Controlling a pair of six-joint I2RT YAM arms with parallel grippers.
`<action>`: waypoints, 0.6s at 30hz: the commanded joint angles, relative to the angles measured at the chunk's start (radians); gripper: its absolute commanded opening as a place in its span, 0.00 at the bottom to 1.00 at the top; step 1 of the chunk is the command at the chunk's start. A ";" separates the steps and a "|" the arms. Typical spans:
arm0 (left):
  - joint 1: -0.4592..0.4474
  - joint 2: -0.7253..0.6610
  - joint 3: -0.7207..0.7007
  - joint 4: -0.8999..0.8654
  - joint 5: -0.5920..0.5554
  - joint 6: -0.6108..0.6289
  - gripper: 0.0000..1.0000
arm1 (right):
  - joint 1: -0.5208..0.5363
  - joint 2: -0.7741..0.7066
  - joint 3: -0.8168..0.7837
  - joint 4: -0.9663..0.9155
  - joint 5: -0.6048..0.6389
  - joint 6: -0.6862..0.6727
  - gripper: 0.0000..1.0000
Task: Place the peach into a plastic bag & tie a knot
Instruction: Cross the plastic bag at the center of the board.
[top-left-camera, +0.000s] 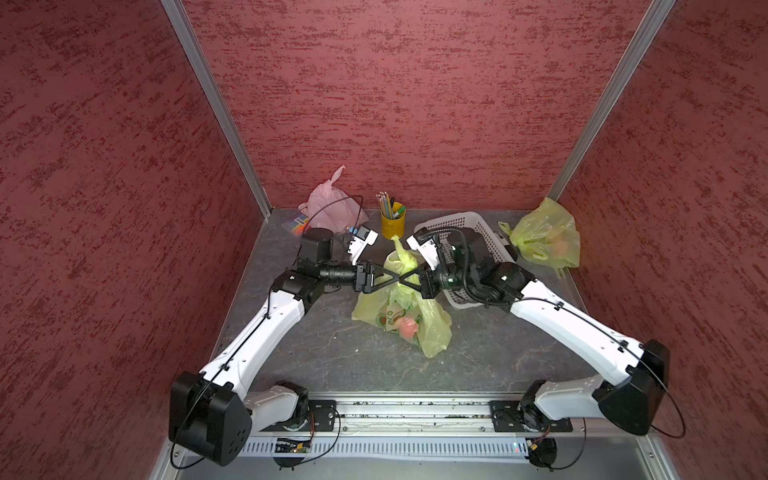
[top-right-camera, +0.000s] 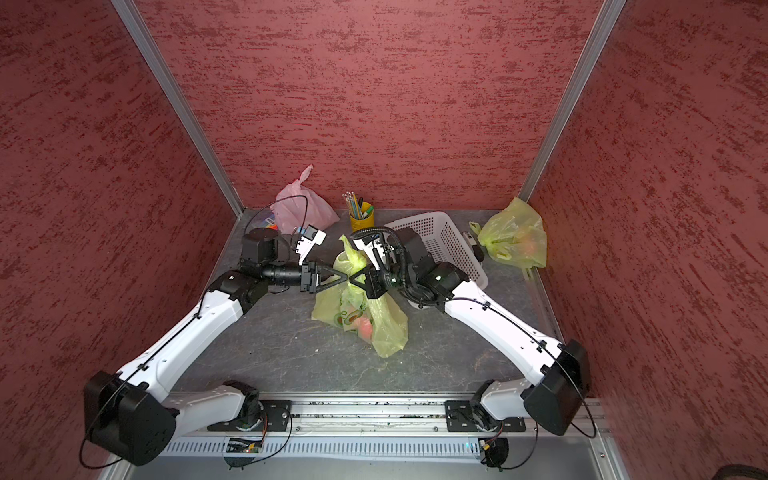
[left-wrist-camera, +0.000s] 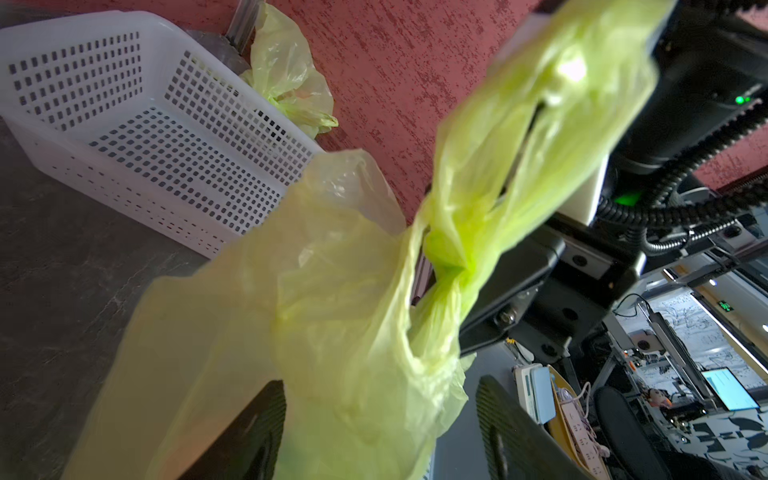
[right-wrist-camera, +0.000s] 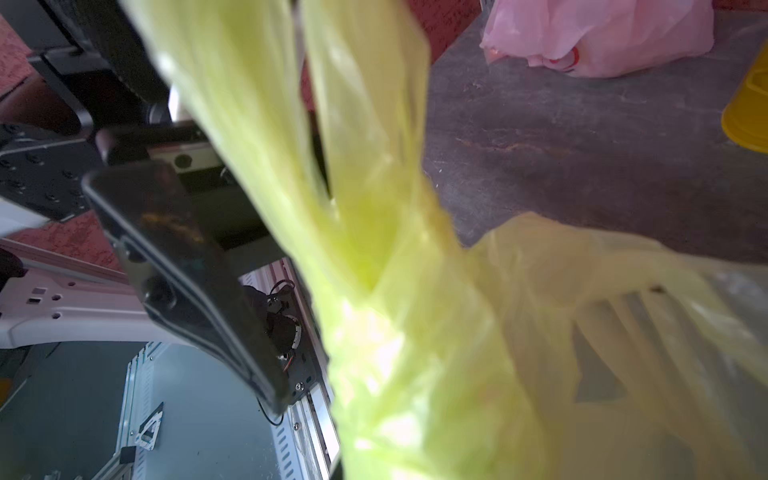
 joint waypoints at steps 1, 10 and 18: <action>-0.050 -0.034 0.004 -0.065 -0.032 0.080 0.75 | -0.021 -0.023 0.045 0.034 -0.085 0.012 0.05; -0.121 -0.101 0.015 -0.158 -0.164 0.164 0.77 | -0.076 -0.057 0.036 0.157 -0.238 0.099 0.04; -0.168 -0.119 0.019 -0.124 -0.349 0.174 0.73 | -0.077 -0.061 0.026 0.242 -0.316 0.169 0.04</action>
